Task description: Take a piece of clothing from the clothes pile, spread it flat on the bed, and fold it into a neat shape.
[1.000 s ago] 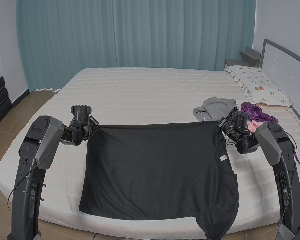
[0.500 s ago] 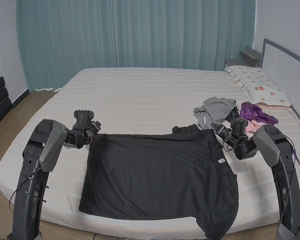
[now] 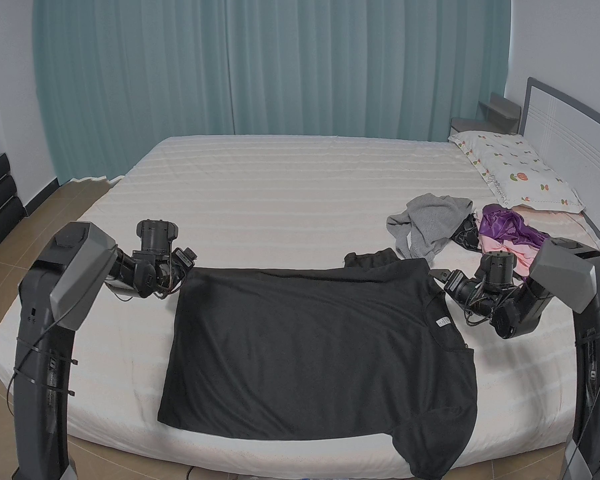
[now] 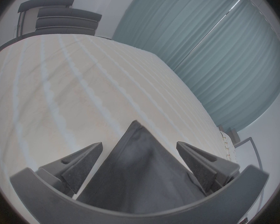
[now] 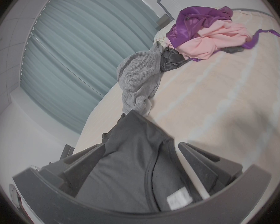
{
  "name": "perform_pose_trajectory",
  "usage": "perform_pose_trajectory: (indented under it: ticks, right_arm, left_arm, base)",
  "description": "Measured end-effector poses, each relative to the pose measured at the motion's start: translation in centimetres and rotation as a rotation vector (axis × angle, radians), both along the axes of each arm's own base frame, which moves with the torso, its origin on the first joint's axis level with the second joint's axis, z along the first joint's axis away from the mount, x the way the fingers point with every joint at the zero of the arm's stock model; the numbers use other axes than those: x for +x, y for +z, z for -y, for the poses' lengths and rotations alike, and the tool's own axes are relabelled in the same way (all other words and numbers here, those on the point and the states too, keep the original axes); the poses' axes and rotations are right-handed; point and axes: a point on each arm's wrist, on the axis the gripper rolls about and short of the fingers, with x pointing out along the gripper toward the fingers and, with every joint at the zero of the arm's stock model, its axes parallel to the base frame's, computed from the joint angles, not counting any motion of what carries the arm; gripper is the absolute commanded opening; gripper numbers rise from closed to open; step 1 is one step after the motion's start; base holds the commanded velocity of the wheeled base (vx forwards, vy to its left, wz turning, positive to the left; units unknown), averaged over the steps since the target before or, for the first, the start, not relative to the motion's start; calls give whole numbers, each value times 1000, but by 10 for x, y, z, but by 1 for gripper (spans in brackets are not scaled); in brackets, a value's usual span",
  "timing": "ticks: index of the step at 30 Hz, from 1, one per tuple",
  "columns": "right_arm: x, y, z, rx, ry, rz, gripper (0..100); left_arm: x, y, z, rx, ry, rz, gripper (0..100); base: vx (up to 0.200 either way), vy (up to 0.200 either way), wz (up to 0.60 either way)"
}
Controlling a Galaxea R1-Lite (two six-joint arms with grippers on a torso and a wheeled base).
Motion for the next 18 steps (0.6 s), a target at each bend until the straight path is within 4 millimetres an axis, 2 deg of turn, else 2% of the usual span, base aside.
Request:
perform_pose_trajectory:
  ticks: [7, 12, 18]
  right_arm:
    - [-51, 18, -1, 47, 8, -36, 100]
    - [-99, 23, -3, 71, 17, -69, 100]
    - [-155, 24, -3, 112, 22, -108, 100]
  left_arm:
    - [-53, 17, -4, -54, -40, -60, 100]
    - [-99, 20, -2, -82, -66, -110, 100]
    - [-153, 16, 4, -142, -89, -124, 100]
  base:
    - [0, 0, 0]
    - [0, 0, 0]
    - [-200, 0, 0]
